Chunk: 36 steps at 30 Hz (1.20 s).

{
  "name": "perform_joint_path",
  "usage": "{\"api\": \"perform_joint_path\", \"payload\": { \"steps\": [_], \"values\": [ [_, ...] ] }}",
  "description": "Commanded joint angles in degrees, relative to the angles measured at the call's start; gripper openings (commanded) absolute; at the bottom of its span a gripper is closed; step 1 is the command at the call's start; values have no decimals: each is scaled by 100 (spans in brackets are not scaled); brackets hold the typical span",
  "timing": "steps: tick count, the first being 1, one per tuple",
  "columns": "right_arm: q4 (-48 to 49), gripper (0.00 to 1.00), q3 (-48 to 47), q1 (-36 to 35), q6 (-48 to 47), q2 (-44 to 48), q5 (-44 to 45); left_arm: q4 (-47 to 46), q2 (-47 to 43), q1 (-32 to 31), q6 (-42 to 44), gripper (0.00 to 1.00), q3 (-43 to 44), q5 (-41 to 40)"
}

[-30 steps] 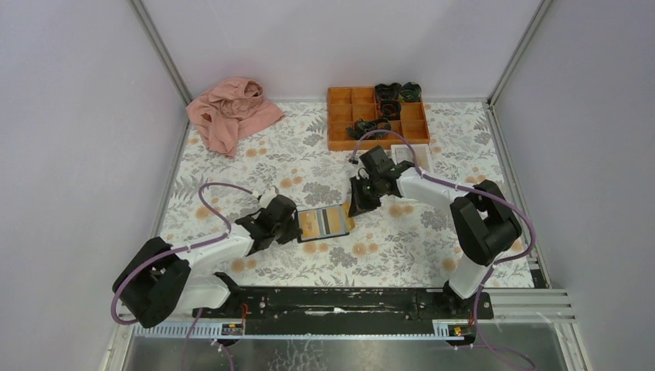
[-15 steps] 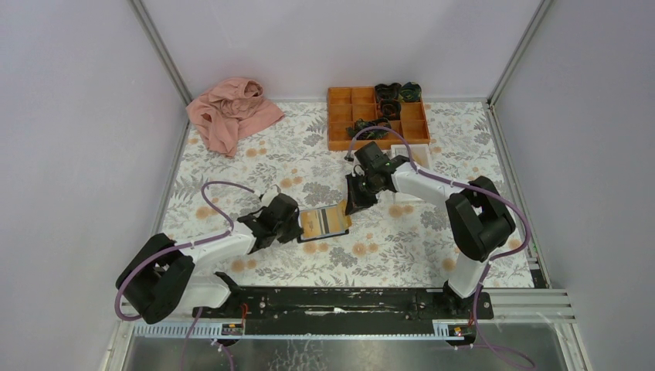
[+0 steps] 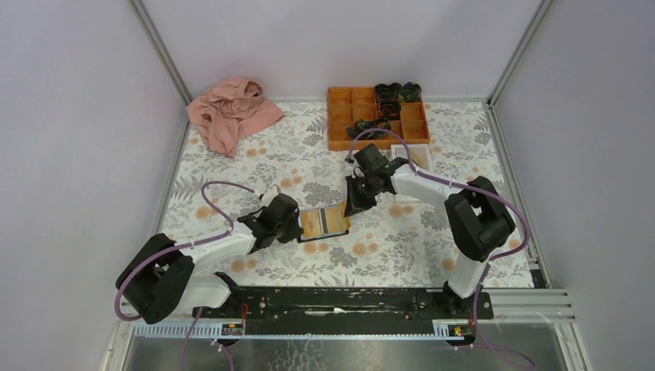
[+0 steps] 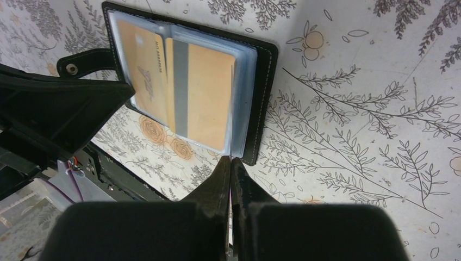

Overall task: Put the credit cards into the card holder
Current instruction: Turn over the card slot in the card holder.

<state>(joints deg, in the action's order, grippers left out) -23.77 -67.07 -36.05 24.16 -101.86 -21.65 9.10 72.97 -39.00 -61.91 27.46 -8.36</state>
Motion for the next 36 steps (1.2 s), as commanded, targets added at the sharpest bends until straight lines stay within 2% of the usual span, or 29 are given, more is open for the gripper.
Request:
{"api": "perform_joint_path", "payload": {
  "steps": [1, 18, 25, 36],
  "values": [
    [194, 0, 181, -69, 109, 169, 251, 51, -30, -4, 144, 5, 4, 0],
    [768, 0, 584, -86, 389, 116, 83, 211, -29, -10, 185, 4, 45, -17],
    [1418, 0, 950, -86, 847, 148, -177, 338, -3, -11, 230, 4, 67, -1],
    [1604, 0, 1448, -80, 1022, 614, 388, 537, 16, -11, 219, 2, 107, -42]
  ]
}}
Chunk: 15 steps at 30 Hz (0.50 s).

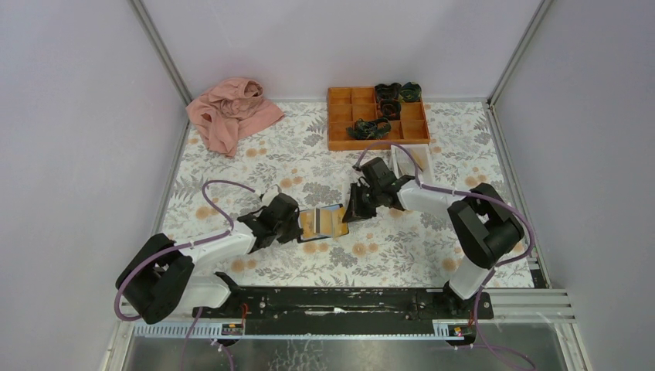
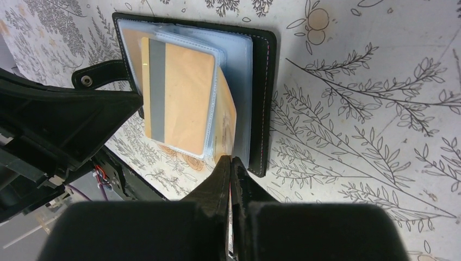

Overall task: Put the credit cards into the card holder
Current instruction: Turn over the card slot in the card holder.

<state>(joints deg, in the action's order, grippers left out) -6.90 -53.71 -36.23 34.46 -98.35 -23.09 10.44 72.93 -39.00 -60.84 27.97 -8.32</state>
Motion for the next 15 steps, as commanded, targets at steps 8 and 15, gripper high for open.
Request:
{"api": "perform_joint_path", "payload": {
  "steps": [8, 15],
  "values": [
    [-65, 0, 247, -25, 1, 376, 697, 459, -109, -11, 31, 1, -10, -57],
    [405, 0, 223, -25, 212, 110, 13, 454, -73, -11, 28, 1, -18, -32]
  ]
}}
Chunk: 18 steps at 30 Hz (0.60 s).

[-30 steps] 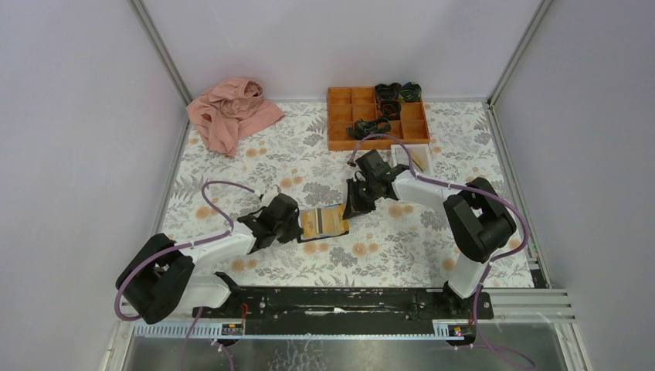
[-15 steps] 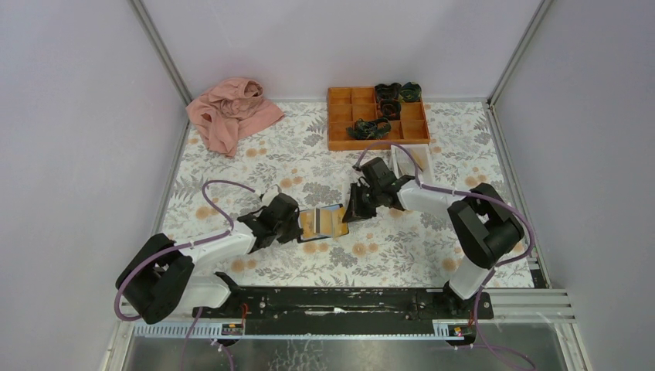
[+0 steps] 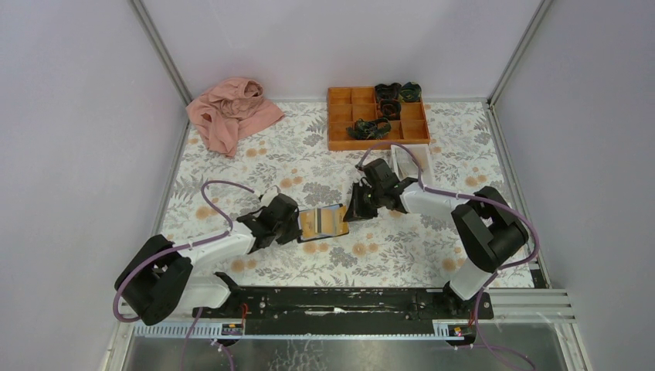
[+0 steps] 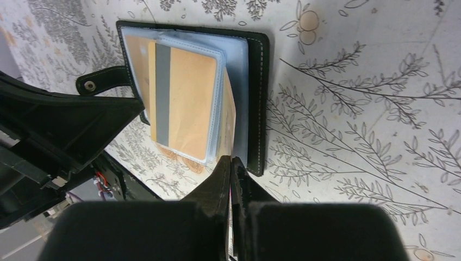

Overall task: Put the credit cards into the card holder
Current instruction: Turn over the card slot in the card holder.

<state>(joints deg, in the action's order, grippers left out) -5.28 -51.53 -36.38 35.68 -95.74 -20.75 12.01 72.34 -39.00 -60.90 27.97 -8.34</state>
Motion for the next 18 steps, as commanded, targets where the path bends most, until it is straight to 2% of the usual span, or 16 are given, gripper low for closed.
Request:
{"api": "perform_joint_path", "payload": {
  "steps": [1, 9, 18],
  "values": [
    [318, 0, -19, -10, 141, -214, -326, 294, -3, -11, 35, 1, -11, -32],
    [1100, 0, 79, -17, 565, -163, -921, 302, 3, -15, 37, 1, 3, -12],
    [821, 0, -204, -19, 414, 179, -840, 276, 62, -20, 14, 0, 8, -1]
  ]
}}
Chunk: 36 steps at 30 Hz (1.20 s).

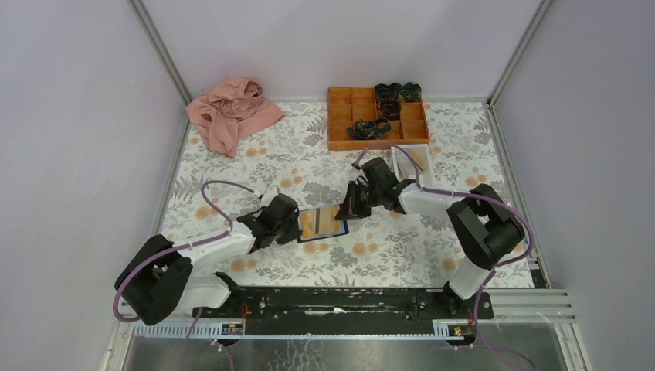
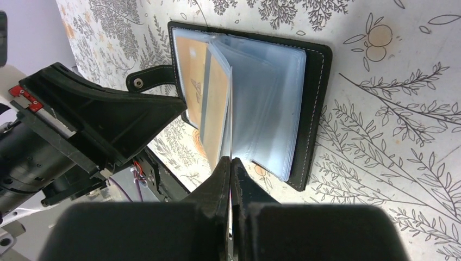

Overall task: Put the credit cards into the card holder
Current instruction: Turn over the card slot in the card holder.

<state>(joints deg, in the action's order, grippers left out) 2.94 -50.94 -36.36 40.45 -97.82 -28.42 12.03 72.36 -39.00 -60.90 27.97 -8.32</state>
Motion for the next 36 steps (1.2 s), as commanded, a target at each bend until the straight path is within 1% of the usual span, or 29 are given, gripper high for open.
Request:
{"api": "perform_joint_path", "payload": {
  "steps": [1, 9, 19, 28, 36],
  "values": [
    [-64, 0, -311, -28, -104, 428, -46, 273, 57, -20, 11, 0, 9, -4],
    [-291, 0, -540, -45, -220, 496, -8, 267, 82, -29, 0, 0, 15, 12],
    [-279, 0, -685, -282, -225, 138, -72, 267, 70, -45, -58, 0, 71, -2],
    [-346, 0, -908, -387, -261, 44, -84, 132, 112, -113, -47, 0, 244, 132],
    [-364, 0, -992, -484, -283, -68, -97, 203, 75, -185, -84, 0, 369, 133]
  ]
}}
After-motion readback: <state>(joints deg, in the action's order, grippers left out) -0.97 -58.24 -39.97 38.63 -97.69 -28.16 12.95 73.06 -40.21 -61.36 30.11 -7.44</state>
